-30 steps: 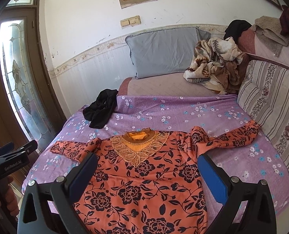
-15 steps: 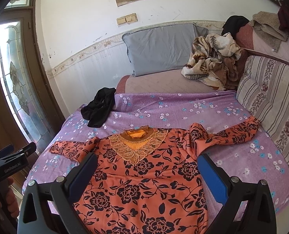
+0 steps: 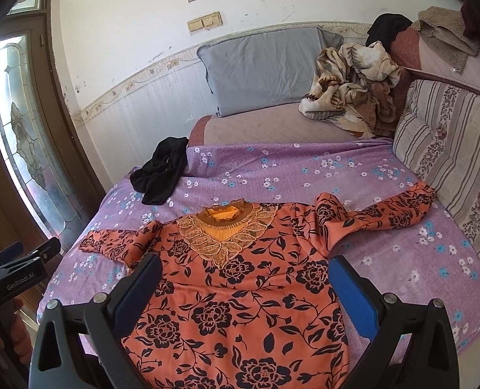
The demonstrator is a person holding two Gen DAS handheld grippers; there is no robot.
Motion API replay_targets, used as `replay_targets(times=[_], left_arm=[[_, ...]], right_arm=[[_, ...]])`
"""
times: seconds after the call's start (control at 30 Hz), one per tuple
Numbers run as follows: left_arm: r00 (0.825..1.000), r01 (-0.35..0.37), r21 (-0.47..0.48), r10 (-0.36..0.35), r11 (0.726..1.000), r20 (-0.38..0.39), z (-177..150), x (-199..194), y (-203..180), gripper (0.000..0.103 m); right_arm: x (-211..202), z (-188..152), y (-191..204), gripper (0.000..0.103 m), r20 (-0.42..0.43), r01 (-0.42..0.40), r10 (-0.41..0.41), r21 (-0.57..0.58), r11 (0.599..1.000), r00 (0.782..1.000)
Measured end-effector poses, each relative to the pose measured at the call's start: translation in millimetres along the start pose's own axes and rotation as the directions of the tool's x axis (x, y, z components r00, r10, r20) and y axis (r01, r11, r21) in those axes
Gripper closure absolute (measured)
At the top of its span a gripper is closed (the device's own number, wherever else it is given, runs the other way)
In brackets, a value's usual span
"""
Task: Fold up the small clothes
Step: 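Hover both grippers over the orange blouse, approaching its sleeves, then grasp the sleeve cuff with the right gripper and lift it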
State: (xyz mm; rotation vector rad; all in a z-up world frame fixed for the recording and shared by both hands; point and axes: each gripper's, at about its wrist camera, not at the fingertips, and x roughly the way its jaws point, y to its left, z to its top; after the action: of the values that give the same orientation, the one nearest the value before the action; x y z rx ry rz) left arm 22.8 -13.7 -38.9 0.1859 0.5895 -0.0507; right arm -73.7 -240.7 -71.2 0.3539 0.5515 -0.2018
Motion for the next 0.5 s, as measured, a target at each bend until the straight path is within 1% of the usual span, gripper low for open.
replay_targets(times=[0.37,0.5], left_arm=[[0.999,0.002,0.023,-0.001,1.0,-0.041,-1.2,28.2,-15.8,0.0],[0.997,0.018,0.048,-0.014,0.999,-0.074,-5.4,52.7,-31.3,0.0]], right_arm=[[27.6,-1.2,-13.5,0.0,-0.046,0.014,-0.013,0.023,1.0,0.999],[44.8,-0.4,-35.7,0.0,-0.054,0.018,-0.015,0.063,0.998,0.998]])
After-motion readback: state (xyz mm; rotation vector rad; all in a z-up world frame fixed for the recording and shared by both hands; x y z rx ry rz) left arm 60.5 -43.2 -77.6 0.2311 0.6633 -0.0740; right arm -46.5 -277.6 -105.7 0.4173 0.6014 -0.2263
